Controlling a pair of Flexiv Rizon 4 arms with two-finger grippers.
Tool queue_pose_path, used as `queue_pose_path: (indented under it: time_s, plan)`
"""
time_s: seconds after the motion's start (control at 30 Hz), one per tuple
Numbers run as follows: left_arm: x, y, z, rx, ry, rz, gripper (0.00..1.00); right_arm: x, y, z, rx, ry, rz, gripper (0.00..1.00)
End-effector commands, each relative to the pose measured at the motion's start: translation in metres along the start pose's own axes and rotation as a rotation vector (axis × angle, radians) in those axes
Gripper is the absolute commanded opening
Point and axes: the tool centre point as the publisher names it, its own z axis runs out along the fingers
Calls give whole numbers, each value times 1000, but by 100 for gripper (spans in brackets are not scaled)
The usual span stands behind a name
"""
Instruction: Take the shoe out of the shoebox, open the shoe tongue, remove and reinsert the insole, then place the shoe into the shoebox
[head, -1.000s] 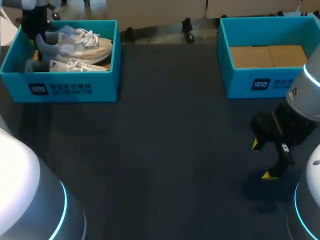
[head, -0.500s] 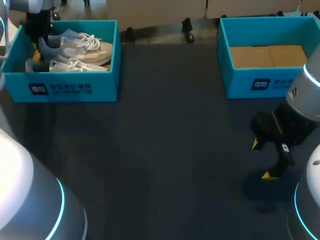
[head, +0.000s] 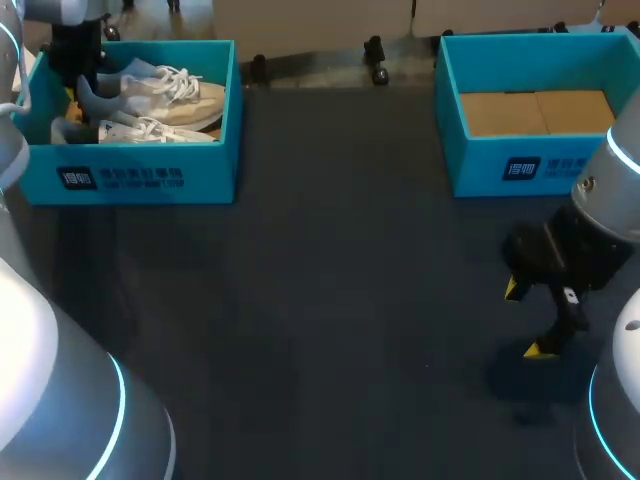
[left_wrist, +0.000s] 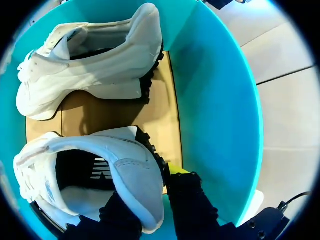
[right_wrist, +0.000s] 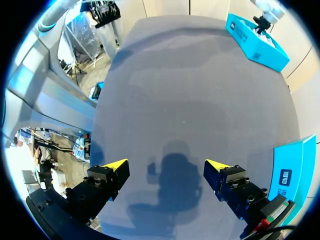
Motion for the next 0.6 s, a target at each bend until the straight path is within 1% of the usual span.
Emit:
queue_pose_path:
  time_s: [0.03, 0.37, 0.43, 0.53, 0.6]
  plan:
    - [4, 3, 1, 13, -11, 10, 0, 0, 0, 1, 1, 0, 0, 100]
    - [6, -1, 5, 6, -21, 28, 0, 0, 0, 1, 1, 0, 0, 100]
    - [6, -2, 5, 4, -28, 36, 17, 0, 0, 1, 1, 0, 0, 100]
    - [6, -5, 3, -9, -33, 45, 29, 0, 0, 1, 1, 0, 0, 100]
    - [5, -6, -1, -11, -43, 47, 34, 0, 0, 1, 1, 0, 0, 100]
